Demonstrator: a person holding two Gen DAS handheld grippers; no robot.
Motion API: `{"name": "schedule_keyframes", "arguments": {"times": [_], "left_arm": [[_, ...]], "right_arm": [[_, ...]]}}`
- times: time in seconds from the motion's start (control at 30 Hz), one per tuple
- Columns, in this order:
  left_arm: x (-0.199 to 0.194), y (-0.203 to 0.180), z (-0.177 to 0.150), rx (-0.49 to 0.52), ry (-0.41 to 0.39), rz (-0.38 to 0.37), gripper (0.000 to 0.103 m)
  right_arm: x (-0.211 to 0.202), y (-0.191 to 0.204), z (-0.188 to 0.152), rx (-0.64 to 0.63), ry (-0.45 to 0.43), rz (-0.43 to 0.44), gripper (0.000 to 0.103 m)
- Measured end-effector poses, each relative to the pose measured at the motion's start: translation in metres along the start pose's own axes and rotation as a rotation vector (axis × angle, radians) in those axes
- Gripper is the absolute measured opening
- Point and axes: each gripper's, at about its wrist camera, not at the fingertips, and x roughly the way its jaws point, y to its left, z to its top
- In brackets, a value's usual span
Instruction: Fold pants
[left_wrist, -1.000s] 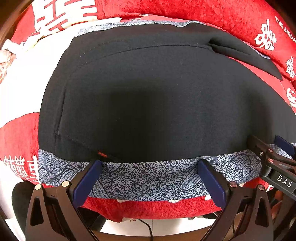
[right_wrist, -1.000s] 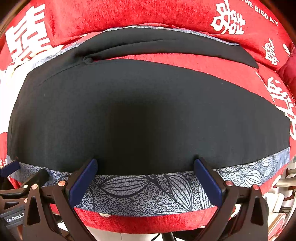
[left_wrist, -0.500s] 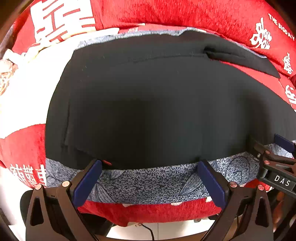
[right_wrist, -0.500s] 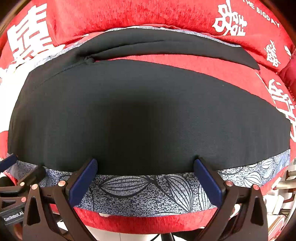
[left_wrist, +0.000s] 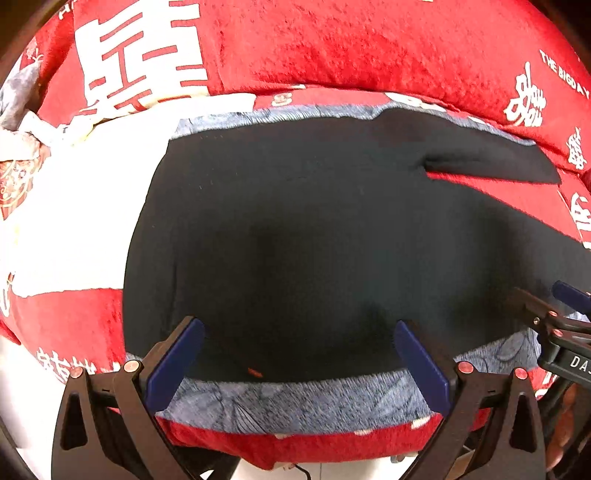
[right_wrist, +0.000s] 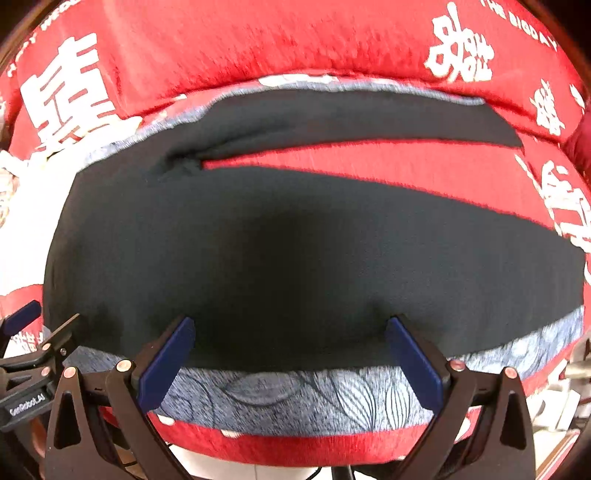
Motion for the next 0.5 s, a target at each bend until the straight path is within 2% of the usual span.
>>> {"name": "schedule_keyframes", "arguments": {"times": [0.5], "left_arm": [[0.029, 0.022, 0.073, -0.082, 0.057, -0.029, 0.103]], "right_arm": [[-0.002, 0.03, 0.097, -0.169, -0.086, 0.036, 0.103]]}}
